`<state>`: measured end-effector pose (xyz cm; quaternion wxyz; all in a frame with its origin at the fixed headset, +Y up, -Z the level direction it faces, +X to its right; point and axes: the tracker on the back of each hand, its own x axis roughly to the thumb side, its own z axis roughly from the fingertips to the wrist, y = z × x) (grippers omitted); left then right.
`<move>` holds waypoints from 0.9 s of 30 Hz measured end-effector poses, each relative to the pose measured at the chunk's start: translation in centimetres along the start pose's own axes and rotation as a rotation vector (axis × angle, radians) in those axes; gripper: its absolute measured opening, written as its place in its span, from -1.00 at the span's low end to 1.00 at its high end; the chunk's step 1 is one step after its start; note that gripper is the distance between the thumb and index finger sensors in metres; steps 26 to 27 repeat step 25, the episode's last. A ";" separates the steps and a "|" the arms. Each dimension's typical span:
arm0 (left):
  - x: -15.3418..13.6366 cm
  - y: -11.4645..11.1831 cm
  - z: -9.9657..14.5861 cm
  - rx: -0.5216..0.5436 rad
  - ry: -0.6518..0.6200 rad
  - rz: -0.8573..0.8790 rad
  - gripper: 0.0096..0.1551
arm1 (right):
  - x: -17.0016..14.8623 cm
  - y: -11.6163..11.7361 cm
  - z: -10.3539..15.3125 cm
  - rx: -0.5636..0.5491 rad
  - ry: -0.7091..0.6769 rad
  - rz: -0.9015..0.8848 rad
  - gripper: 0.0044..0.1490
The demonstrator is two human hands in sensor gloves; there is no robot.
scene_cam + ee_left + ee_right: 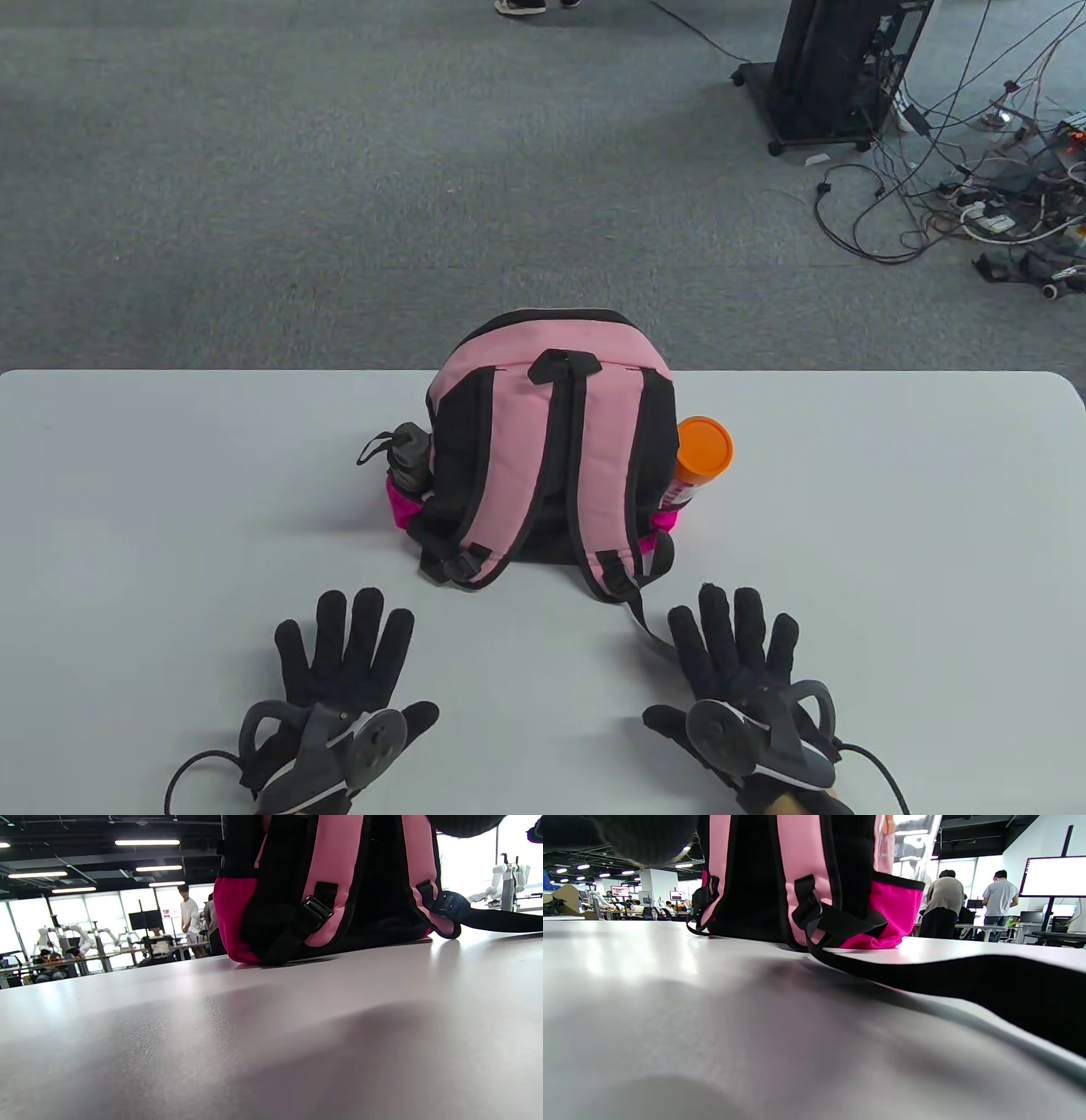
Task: Pack school bag
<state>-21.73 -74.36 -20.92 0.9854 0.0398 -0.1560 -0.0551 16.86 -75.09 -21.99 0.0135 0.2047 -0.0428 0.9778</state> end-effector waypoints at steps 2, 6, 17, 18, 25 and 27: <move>-0.1 -0.1 -0.1 -0.005 0.003 0.007 0.21 | 0.0 0.0 0.0 0.003 -0.001 0.000 0.33; -0.2 -0.2 -0.2 -0.012 0.004 0.019 0.20 | 0.0 0.0 0.0 0.002 0.004 -0.007 0.31; -0.2 -0.3 -0.3 -0.025 0.004 0.020 0.23 | 0.0 0.2 0.0 0.021 0.010 -0.009 0.29; -0.2 -0.3 -0.3 -0.027 0.004 0.021 0.22 | 0.0 0.2 0.0 0.021 0.010 -0.009 0.30; -0.2 -0.4 -0.3 -0.030 0.003 0.020 0.22 | 0.0 0.3 0.0 0.030 0.011 -0.009 0.29; -0.2 -0.4 -0.3 -0.030 0.003 0.020 0.22 | 0.0 0.3 0.0 0.030 0.011 -0.009 0.29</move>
